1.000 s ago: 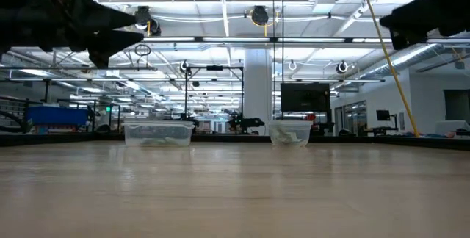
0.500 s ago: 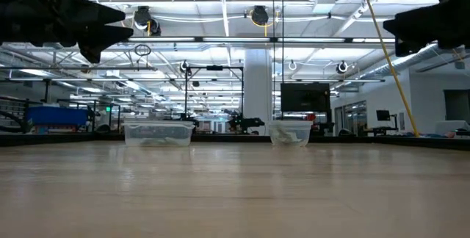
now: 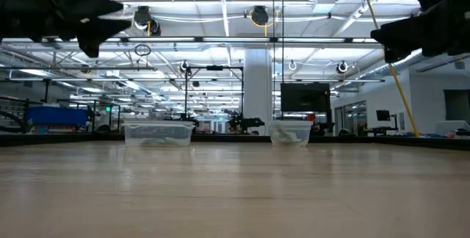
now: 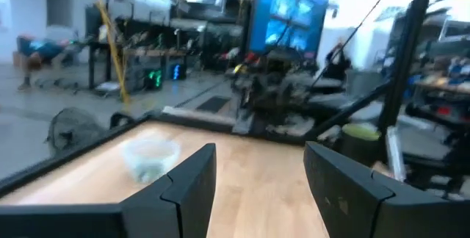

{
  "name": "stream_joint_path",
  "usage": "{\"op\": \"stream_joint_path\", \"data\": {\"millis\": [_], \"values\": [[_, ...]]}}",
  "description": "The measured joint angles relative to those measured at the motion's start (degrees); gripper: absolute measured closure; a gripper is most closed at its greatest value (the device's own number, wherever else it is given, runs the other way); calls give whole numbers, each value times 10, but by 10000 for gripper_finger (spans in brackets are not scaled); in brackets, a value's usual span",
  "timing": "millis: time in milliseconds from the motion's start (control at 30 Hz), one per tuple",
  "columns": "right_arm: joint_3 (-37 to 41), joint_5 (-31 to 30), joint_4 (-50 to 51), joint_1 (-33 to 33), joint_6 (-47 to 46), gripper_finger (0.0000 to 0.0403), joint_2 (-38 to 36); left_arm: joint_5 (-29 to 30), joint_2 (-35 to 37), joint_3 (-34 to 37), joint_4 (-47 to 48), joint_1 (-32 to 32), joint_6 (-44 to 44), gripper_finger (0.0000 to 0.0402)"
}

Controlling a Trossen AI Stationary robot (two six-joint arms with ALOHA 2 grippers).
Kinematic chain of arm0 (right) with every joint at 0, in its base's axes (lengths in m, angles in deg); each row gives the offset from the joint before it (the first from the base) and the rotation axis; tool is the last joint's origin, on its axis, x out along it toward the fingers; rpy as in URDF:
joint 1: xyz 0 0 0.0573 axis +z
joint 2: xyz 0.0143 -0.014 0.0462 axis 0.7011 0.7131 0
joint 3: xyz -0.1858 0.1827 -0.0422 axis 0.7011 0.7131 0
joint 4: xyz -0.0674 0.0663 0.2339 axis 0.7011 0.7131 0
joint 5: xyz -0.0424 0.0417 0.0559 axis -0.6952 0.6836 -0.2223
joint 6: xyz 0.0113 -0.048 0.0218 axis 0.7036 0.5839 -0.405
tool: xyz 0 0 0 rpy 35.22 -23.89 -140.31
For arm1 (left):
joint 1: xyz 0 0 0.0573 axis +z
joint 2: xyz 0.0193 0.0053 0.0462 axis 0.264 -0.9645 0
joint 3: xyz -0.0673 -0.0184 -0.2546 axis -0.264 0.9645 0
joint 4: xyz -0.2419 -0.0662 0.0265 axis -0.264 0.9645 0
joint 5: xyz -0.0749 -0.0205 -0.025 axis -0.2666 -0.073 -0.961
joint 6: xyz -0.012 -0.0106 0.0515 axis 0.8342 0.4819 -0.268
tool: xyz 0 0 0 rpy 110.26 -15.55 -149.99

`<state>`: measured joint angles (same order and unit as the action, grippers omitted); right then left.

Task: Pick and place Stevia / Truvia into bins
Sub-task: Return to Home Position

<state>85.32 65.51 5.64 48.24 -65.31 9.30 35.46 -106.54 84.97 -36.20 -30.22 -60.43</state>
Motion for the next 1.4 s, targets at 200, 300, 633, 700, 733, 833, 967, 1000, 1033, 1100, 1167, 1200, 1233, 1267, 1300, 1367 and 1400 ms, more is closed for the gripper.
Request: {"op": "stream_joint_path", "data": {"millis": [200,300,633,700,733,833,967,1000,1033,1100,1167,1200,1233,1267,1300,1367,1400], "values": [[6,13,-6,-34,-63,302,1,5,75,-1,78,-7,-10,190],[6,-18,-3,-37,-89,303,1,61,124,-1,155,-9,12,190],[7,-90,-38,-49,-88,302,6,13,218,-1,190,-42,64,190],[7,-92,-56,-49,-88,303,6,13,218,-1,188,-44,69,190],[7,-92,-68,-49,-89,303,6,12,218,-1,188,-44,71,190],[7,-92,-91,-49,-89,302,6,13,218,-1,188,-44,70,190],[7,-92,-93,-49,-88,302,6,13,218,-1,188,-44,71,190],[7,-92,-92,-49,-88,302,6,13,218,-1,188,-44,70,190],[7,-92,-91,-49,-89,302,6,13,218,-1,188,-44,70,190],[7,-91,-92,-49,-89,303,6,13,218,-1,188,-44,71,190],[7,-91,-92,-49,-88,302,6,13,218,-1,188,-44,70,190],[7,-91,-92,-49,-88,302,6,13,218,-1,188,-44,70,190],[7,-91,-92,-49,-88,302,6,13,218,-1,188,-44,70,190],[7,-91,-93,-49,-89,303,6,13,218,-1,188,-44,71,190],[7,-91,-93,-49,-89,303,6,13,218,-1,188,-44,71,190],[7,-90,-93,-49,-89,302,6,13,218,-1,188,-44,70,190],[7,-90,-93,-49,-89,302,6,13,218,-1,188,-44,70,190]]}}
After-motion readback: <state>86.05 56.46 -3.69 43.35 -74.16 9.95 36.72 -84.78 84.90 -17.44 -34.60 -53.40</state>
